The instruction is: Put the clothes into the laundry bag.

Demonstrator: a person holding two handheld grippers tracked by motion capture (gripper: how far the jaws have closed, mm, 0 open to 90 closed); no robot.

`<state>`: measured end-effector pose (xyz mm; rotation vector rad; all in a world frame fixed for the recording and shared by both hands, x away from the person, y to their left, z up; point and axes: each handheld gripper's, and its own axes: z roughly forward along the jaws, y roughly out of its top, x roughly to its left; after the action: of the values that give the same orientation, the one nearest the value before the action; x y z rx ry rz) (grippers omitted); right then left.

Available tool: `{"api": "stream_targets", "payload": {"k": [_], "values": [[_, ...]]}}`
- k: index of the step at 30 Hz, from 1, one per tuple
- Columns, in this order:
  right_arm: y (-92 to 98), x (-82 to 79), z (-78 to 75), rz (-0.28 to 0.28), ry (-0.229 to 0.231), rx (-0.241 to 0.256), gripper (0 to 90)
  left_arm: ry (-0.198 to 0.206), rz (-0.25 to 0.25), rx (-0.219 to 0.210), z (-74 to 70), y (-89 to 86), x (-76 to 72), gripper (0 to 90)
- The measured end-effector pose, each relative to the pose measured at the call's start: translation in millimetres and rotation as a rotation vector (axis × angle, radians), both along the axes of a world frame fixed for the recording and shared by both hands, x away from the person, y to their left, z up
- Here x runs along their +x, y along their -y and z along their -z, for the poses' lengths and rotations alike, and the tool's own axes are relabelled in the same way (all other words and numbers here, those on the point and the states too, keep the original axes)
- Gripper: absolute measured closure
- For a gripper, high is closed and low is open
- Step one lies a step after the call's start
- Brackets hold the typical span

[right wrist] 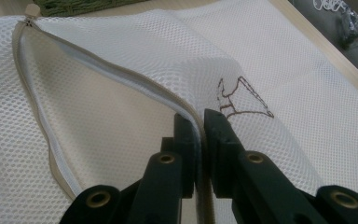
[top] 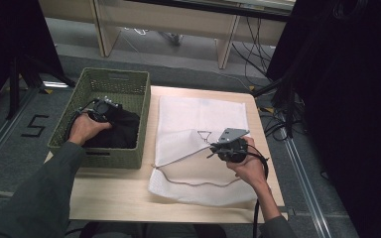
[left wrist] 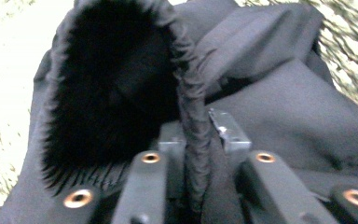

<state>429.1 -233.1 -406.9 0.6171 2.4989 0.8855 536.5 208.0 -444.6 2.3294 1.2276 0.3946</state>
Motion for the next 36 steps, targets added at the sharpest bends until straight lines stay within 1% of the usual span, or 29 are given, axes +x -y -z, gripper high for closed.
{"api": "stream_targets", "payload": {"k": [1, 2, 3, 4, 6, 8, 9, 10, 11, 12, 14, 16, 18, 19, 20, 21, 22, 23, 24, 26, 27, 28, 29, 30, 31, 32, 33, 34, 36], "values": [[0.3, 0.1, 0.2, -0.001, 0.001, -0.002, 84.1, -0.044, 0.007, -0.031, 0.6, -0.4, -0.2, 57.3], [0.5, 0.4, 0.3, 0.000, 0.004, -0.002, 84.1, -0.079, 0.028, -0.051, 0.7, -0.5, -1.2, 48.3], [0.7, 0.8, 0.2, -0.001, 0.003, -0.002, 84.1, -0.094, 0.048, -0.056, 0.7, -0.1, -2.2, 42.7], [0.6, 0.9, 0.5, 0.000, 0.002, -0.002, 84.0, -0.101, 0.074, -0.055, 0.5, 1.4, -4.4, 37.5], [-0.2, 0.5, 1.1, 0.003, -0.004, -0.011, 84.0, -0.090, 0.131, -0.025, 0.3, 6.5, -7.9, 25.9], [-0.9, 0.8, 1.1, -0.002, 0.002, -0.014, 84.0, -0.090, 0.168, 0.009, 0.8, 10.9, -9.6, 18.0], [-0.9, 0.8, 1.1, -0.002, 0.002, -0.014, 84.0, -0.092, 0.180, 0.019, 1.6, 11.9, -9.8, 18.0], [-0.9, 0.5, 1.2, -0.004, -0.001, -0.020, 83.9, -0.100, 0.194, 0.028, 2.9, 13.3, -10.2, 14.6], [-0.9, 0.5, 1.2, -0.004, -0.001, -0.020, 83.9, -0.100, 0.219, 0.048, 4.5, 14.1, -10.7, 14.6], [-1.0, 0.2, 1.0, -0.002, 0.001, -0.020, 84.0, -0.100, 0.229, 0.059, 7.4, 14.6, -11.0, 14.6], [-0.7, -0.4, 0.9, 0.006, -0.002, -0.015, 83.8, -0.106, 0.226, 0.064, 12.0, 13.5, -10.5, 14.5], [-0.6, -0.4, 1.0, 0.006, 0.000, -0.015, 83.7, -0.095, 0.248, 0.079, 20.6, 10.9, -10.4, 14.3], [-0.3, -0.5, 0.7, 0.008, -0.001, -0.009, 83.7, -0.082, 0.244, 0.087, 27.0, 9.8, -10.1, 13.9], [-0.2, -0.5, 0.6, 0.008, -0.001, -0.009, 83.7, -0.083, 0.247, 0.101, 30.4, 10.2, -9.7, 14.1], [-0.2, -0.7, 0.7, 0.007, -0.001, -0.010, 83.6, -0.078, 0.263, 0.120, 31.3, 11.2, -9.6, 16.1], [-0.2, -0.8, 0.7, 0.007, -0.001, -0.012, 83.5, -0.060, 0.274, 0.157, 31.6, 12.8, -8.8, 22.5], [-0.2, -0.8, 0.6, 0.008, 0.000, -0.010, 83.5, -0.051, 0.267, 0.177, 31.3, 13.2, -8.1, 33.7], [0.1, -0.7, 0.2, 0.005, 0.006, -0.011, 83.6, -0.057, 0.255, 0.176, 30.4, 13.3, -7.0, 48.1], [0.1, -0.7, 0.2, 0.005, 0.006, -0.011, 83.6, -0.049, 0.249, 0.180, 29.3, 12.9, -5.7, 48.1], [0.4, -0.9, 0.2, 0.007, 0.002, -0.009, 83.6, -0.035, 0.212, 0.183, 26.4, 12.2, -3.2, 57.7], [0.4, -0.5, 0.3, 0.004, 0.007, -0.013, 83.6, -0.012, 0.183, 0.186, 25.6, 12.3, -2.2, 62.3], [0.4, -0.5, 0.3, 0.004, 0.007, -0.013, 83.6, 0.022, 0.131, 0.190, 24.4, 11.9, -0.6, 62.3], [0.1, -1.0, 0.5, 0.008, -0.001, -0.010, 83.6, 0.044, 0.089, 0.184, 23.8, 11.3, 0.4, 62.9], [0.0, -1.0, 0.5, 0.007, -0.001, -0.011, 83.6, 0.065, 0.040, 0.167, 23.0, 10.2, 1.7, 62.7], [0.1, -0.9, 0.4, 0.006, 0.000, -0.010, 83.6, 0.053, 0.015, 0.135, 22.4, 8.9, 3.1, 61.7], [0.3, -0.7, 0.6, 0.006, 0.000, -0.010, 83.6, 0.031, 0.022, 0.110, 22.4, 8.2, 3.6, 57.0], [0.5, -0.6, 0.7, 0.005, 0.000, -0.010, 83.6, -0.005, 0.030, 0.072, 22.4, 7.3, 3.5, 51.4], [0.5, -0.4, 0.8, 0.005, 0.000, -0.011, 83.6, -0.024, 0.030, 0.046, 21.0, 6.2, 3.2, 45.1], [0.4, 0.0, 1.1, 0.007, -0.002, -0.012, 83.6, -0.037, 0.029, 0.017, 19.0, 4.9, 1.5, 37.9]]}}
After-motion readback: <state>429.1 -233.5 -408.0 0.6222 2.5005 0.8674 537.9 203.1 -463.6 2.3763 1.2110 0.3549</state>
